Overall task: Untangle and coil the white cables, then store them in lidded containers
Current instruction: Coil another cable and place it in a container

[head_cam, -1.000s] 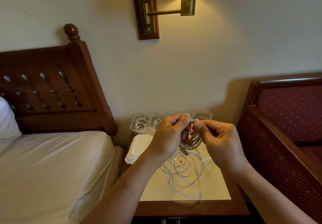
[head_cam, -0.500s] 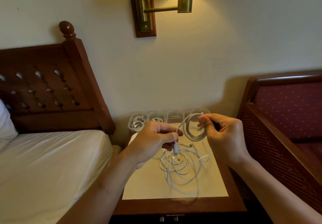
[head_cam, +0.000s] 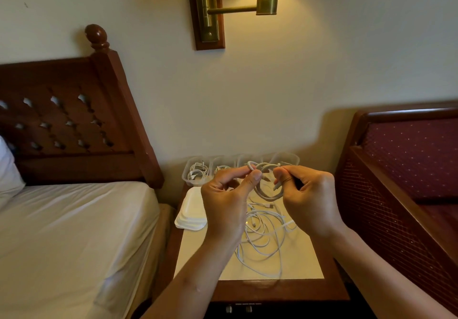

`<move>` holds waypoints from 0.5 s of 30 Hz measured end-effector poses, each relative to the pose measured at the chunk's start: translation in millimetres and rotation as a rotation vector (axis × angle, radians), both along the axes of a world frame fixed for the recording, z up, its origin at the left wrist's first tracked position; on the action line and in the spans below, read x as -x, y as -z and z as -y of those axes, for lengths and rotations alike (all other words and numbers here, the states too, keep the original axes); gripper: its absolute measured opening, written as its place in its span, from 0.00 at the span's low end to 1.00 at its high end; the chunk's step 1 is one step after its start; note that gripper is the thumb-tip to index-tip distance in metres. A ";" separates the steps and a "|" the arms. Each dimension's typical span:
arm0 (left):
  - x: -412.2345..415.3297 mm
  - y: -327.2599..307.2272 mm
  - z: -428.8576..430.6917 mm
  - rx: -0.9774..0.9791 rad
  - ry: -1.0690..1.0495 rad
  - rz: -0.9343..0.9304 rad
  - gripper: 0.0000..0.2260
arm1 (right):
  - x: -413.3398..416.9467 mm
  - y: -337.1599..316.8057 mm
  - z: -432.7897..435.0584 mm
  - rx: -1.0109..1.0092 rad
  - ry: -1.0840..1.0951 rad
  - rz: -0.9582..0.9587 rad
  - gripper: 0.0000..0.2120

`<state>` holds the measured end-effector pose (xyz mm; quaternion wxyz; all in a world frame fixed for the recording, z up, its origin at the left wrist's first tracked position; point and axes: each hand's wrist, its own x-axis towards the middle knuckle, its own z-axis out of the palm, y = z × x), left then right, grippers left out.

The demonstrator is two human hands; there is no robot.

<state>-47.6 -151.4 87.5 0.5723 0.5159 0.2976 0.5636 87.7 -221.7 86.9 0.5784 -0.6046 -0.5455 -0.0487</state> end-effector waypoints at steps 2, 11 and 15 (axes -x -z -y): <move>-2.2 5.7 -1.2 -0.156 -0.043 -0.077 0.07 | 0.2 -2.0 1.3 0.015 -0.014 -0.038 0.07; -0.7 7.7 -12.1 -0.154 -0.001 -0.269 0.16 | 2.3 -7.3 6.6 0.179 -0.140 -0.267 0.12; 2.1 3.4 -16.4 -0.189 0.294 -0.287 0.09 | -0.7 -10.6 7.9 0.233 -0.256 -0.434 0.13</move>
